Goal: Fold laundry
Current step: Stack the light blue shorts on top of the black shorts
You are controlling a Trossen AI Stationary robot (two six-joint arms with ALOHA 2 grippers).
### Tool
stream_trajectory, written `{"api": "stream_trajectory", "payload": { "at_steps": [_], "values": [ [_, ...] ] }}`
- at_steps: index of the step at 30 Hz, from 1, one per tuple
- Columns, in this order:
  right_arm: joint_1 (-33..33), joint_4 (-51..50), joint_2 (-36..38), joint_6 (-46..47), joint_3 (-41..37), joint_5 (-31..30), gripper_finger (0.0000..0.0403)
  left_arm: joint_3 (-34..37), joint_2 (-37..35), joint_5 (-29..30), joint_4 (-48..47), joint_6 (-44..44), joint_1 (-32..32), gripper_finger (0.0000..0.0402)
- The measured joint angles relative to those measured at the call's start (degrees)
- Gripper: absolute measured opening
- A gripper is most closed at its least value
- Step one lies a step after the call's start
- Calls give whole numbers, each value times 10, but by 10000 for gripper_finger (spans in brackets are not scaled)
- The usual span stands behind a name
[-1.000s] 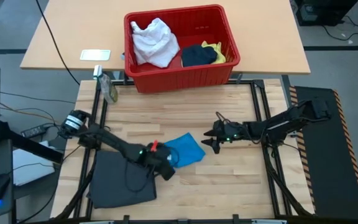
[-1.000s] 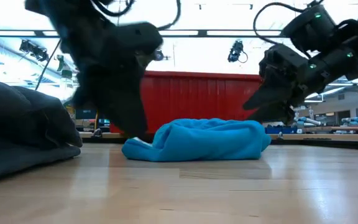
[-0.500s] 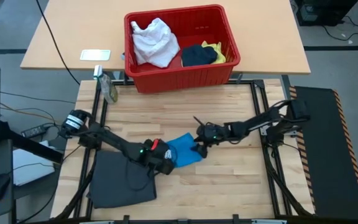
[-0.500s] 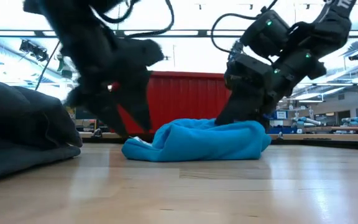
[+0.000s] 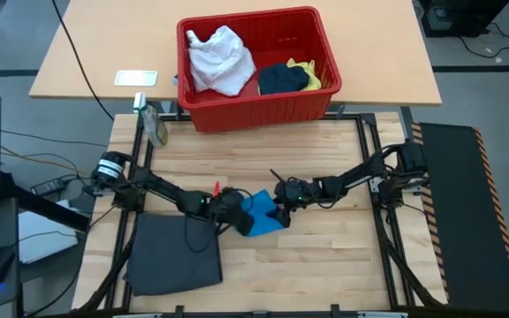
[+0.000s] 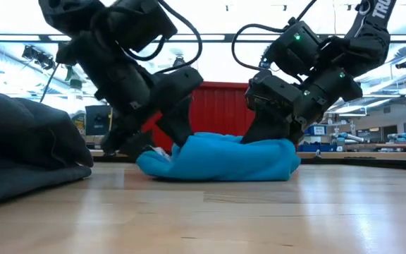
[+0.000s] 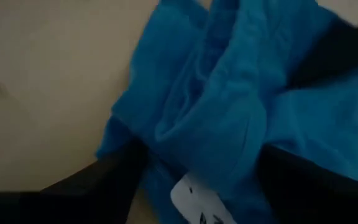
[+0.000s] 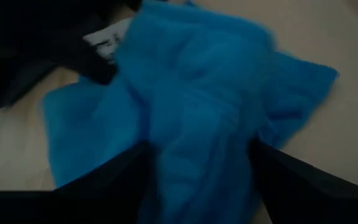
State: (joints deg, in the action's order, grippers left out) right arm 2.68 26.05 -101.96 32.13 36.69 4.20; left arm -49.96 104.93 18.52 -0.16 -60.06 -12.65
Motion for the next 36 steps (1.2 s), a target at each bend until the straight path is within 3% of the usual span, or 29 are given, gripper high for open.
{"api": "stream_trajectory", "payload": {
  "at_steps": [7, 14, 17, 20, 28, 31, 36],
  "values": [
    [3, 2, -2, 12, -1, 2, 196, 1, 18, -45, 64, 37, 14, 175],
    [6, 6, -2, 12, -1, 13, 64, -2, 21, -66, 128, 162, 27, 44],
    [7, 9, 1, 13, -2, 14, 20, -15, 22, -87, 122, 197, 37, 37],
    [7, 14, 12, 18, -2, 14, 25, -25, 9, -110, 92, 227, 45, 37],
    [6, 143, 37, 30, 1, 16, 22, -99, -107, -121, -180, 298, 51, 37],
    [21, 162, 11, 37, 42, 4, 22, -127, -145, -164, -276, 336, 45, 37],
    [50, 155, -47, 23, 143, -8, 22, -186, -181, -191, -448, 280, 18, 42]
  ]
}}
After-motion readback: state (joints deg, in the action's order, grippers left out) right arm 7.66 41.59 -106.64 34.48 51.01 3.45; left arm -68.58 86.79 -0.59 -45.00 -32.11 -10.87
